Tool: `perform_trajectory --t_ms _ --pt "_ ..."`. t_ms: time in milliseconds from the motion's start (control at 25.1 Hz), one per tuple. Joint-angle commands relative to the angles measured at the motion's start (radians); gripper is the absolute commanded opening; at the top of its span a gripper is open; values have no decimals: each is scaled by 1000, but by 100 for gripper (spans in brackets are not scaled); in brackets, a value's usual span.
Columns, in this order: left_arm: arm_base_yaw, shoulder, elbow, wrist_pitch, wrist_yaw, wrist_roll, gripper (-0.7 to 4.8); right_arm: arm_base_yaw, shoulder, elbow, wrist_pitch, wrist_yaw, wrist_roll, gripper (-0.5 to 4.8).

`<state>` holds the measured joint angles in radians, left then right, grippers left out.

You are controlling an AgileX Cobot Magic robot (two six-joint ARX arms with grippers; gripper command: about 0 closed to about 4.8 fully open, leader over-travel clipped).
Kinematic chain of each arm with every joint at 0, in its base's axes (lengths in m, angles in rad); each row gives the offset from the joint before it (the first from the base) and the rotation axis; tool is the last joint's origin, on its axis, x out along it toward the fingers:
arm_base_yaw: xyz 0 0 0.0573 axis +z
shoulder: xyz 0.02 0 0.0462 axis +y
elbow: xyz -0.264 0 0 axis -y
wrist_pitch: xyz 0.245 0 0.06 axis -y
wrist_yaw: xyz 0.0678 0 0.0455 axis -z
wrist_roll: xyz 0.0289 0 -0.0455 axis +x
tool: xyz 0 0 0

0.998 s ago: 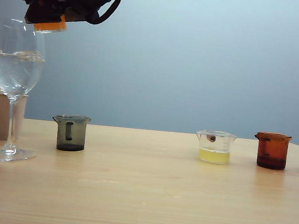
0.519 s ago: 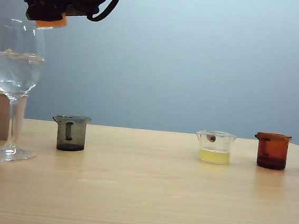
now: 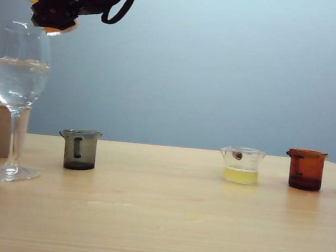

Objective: Pick up the second measuring cup from the left, pour the orange juice inside into the goblet, and finally put the measuring cup back in its original place.

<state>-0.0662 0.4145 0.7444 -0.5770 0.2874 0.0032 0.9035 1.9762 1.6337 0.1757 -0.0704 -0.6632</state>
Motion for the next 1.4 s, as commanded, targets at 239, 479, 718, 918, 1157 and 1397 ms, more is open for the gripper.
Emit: perform_trajectory --t_ms 239,479,718,918,1157,1397 --pt "2 0 3 9 5 -3 -5 8 -8 8 39 9 -92 -1" --pt "2 0 3 9 5 -3 -5 21 -8 8 40 9 -144 -1" --pt "2 0 3 9 5 -3 -5 23 -8 8 42 9 -183 -1" --pt "2 0 3 9 5 -3 -5 23 -8 8 43 11 -216 -1" --pt "2 0 3 9 5 -3 -5 23 -8 8 46 32 -233 -1" --pt "2 0 3 9 5 -3 -5 23 -8 8 67 31 -292 -1"
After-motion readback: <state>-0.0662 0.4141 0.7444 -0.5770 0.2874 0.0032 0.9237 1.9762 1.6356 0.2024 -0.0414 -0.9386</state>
